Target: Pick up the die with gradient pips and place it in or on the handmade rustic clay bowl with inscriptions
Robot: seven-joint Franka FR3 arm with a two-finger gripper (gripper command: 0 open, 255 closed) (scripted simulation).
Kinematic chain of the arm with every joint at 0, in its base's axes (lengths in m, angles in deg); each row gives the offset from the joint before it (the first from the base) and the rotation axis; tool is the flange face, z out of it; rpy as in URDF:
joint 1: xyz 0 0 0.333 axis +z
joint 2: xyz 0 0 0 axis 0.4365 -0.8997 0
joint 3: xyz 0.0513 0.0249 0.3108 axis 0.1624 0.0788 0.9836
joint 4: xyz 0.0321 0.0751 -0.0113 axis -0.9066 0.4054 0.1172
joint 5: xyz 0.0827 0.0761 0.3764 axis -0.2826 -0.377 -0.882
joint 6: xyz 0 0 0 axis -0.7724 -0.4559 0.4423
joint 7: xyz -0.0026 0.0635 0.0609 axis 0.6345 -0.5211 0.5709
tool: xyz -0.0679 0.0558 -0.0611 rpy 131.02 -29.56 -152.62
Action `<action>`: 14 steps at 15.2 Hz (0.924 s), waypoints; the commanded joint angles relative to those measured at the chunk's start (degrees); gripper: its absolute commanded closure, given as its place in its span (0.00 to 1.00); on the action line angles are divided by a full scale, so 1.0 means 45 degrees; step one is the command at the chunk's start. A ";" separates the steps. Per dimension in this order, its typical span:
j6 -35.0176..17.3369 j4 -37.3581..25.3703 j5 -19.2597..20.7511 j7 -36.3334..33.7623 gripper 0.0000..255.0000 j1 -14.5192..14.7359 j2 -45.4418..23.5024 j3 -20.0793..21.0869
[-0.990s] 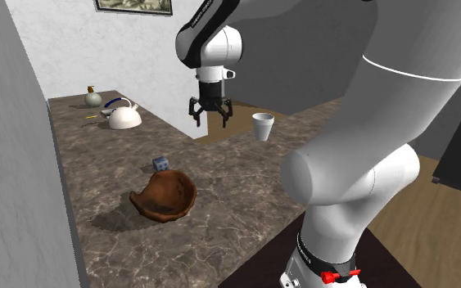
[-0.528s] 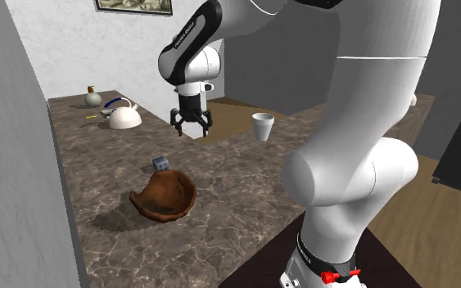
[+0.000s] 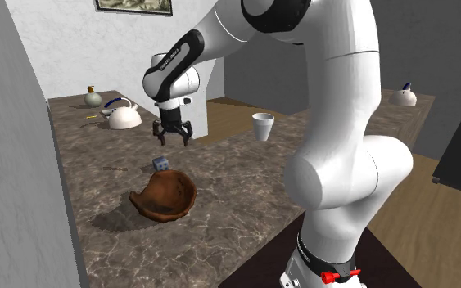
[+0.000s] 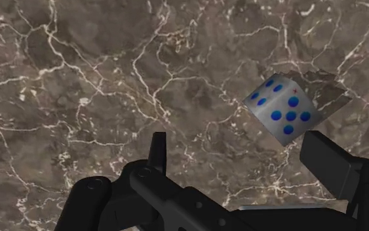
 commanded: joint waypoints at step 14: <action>-0.0168 -0.4226 0.1637 -0.1505 0.00 0.2003 -0.4699 -0.0923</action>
